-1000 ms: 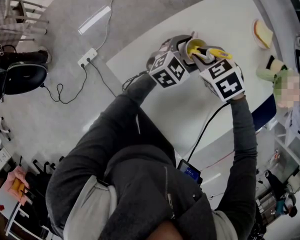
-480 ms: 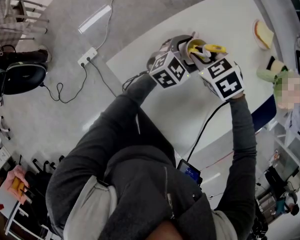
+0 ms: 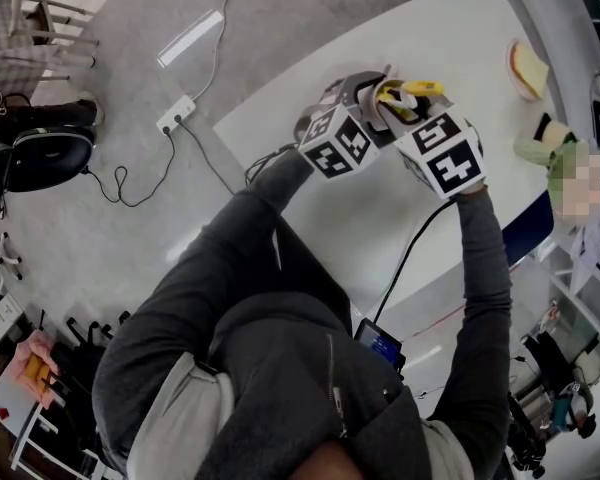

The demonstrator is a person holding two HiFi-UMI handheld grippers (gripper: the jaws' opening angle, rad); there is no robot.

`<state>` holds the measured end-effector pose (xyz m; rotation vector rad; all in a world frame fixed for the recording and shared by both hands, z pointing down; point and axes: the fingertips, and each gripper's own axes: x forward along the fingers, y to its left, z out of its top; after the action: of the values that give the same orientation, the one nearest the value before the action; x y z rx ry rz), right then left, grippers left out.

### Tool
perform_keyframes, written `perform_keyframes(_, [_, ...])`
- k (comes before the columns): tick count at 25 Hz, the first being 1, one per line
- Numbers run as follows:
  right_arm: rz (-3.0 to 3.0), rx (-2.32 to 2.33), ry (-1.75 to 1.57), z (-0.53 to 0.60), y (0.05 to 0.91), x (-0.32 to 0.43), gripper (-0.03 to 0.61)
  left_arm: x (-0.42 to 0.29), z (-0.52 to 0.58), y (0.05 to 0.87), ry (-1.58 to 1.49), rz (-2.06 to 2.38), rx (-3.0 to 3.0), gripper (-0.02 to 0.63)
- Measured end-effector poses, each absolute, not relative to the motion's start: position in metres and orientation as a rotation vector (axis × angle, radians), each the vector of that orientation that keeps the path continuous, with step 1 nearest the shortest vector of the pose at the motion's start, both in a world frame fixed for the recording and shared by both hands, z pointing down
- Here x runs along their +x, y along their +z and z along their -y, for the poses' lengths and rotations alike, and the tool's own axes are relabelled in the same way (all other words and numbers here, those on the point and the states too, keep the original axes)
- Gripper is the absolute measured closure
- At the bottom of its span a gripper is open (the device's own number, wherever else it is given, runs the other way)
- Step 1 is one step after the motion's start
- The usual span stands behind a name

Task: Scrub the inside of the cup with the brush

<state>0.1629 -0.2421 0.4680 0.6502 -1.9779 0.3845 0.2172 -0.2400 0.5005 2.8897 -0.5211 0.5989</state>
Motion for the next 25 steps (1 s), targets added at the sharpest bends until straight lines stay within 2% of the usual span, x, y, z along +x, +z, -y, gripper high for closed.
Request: perform_keyframes(25, [1.982, 0.74, 0.385, 0.253, 0.469, 0.167, 0.495, 0.217, 0.24, 0.503, 0.611, 0.509, 2.888, 0.187])
